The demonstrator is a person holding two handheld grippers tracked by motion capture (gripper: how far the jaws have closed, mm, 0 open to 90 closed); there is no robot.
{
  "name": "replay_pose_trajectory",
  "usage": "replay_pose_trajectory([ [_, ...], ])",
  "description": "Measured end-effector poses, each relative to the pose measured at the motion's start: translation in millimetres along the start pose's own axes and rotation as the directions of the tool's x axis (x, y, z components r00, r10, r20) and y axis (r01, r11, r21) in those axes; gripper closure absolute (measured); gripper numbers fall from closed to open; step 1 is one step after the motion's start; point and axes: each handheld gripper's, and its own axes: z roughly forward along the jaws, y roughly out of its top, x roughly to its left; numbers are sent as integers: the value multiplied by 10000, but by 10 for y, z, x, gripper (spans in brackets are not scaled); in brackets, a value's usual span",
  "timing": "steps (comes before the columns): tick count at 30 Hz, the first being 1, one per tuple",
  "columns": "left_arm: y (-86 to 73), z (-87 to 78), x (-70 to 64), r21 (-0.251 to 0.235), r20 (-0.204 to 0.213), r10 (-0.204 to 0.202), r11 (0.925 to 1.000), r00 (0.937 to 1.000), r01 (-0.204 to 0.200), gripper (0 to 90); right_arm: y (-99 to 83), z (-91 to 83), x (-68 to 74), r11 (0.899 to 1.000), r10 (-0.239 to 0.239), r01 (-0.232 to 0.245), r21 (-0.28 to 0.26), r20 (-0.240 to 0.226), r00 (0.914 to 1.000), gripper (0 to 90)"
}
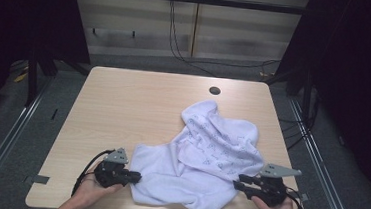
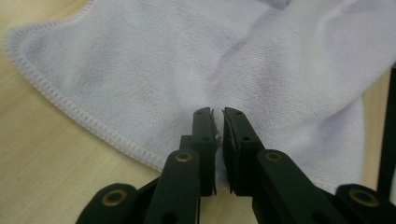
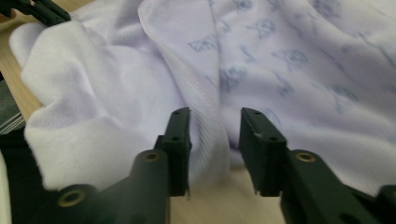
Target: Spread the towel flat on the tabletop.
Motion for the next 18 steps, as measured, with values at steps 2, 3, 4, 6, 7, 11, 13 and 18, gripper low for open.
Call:
replay_pose_trajectory([
  [2, -17, -10, -2, -55, 175, -84, 9999, 9998, 85, 813, -81, -130, 17, 9998, 102, -99, -195, 140, 9999, 544],
  [3, -19, -24, 6, -105, 187, -125, 9999, 9997, 127, 795, -105, -183, 40, 9995, 64, -58, -297, 211, 9998, 541],
  [4, -15, -32, 24, -183, 276, -134, 9997, 9995, 139, 775, -114, -237, 76, 9988, 58, -40, -487, 358, 9993, 528],
  [6, 4, -64, 65, -470, 191, -345, 9983, 9992, 354, 758, -87, -253, 127, 9977, -21, 41, -682, 294, 9996, 528],
  [7, 23, -91, 112, -744, 142, -445, 9962, 9989, 454, 756, -50, -236, 169, 9972, -124, 142, -734, 242, 9996, 528],
  [11, 109, -163, 336, -1550, -127, -1025, 9829, 9946, 993, 738, 210, -13, 343, 9953, -511, 469, -844, -490, 9975, 556],
  [13, 163, -185, 490, -1779, -484, -1310, 9766, 9902, 1205, 727, 392, 162, 409, 9937, -718, 629, -926, -963, 9928, 569],
  [18, 227, -191, 866, -2634, -1320, -2301, 9458, 9642, 1897, 654, 896, 756, 506, 9918, -1219, 1131, -600, -1732, 9773, 617],
])
